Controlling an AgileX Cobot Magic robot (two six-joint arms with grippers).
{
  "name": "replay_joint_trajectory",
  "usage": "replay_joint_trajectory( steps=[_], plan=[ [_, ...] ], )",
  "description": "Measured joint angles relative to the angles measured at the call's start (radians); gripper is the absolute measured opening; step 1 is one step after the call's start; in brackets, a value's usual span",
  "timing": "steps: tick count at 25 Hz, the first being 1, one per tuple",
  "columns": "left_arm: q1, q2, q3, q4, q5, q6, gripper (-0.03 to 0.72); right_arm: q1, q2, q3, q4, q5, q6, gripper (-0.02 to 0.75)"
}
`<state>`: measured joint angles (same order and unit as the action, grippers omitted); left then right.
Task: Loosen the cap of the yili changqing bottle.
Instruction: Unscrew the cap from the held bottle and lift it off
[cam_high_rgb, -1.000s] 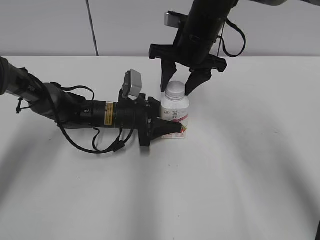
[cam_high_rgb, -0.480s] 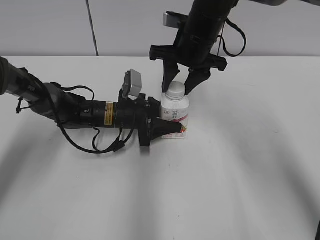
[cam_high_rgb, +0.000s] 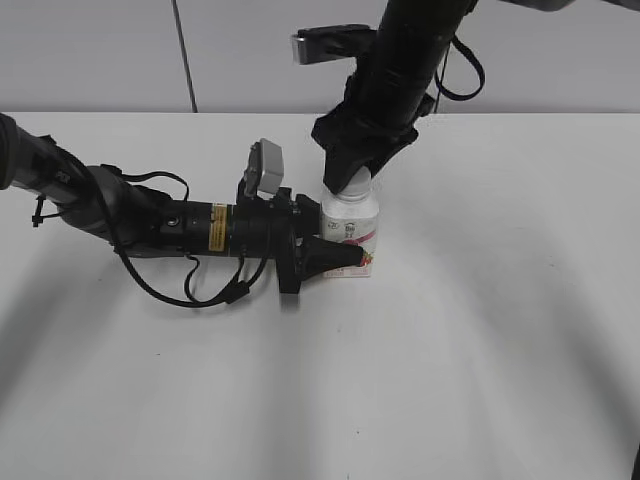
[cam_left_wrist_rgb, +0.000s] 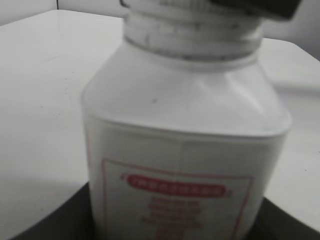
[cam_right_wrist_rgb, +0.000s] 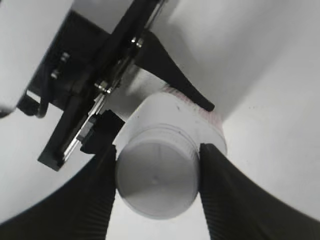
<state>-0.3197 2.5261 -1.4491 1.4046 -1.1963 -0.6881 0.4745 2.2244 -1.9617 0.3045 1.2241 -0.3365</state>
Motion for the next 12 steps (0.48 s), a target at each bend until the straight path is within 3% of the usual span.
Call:
replay_joint_trajectory(
  steps=[12],
  plan=[
    [0.0,0.0,-0.001,0.001,0.001,0.0,0.391,0.0,0.0,0.0,0.003,0.0,-0.634,0.396]
  ],
)
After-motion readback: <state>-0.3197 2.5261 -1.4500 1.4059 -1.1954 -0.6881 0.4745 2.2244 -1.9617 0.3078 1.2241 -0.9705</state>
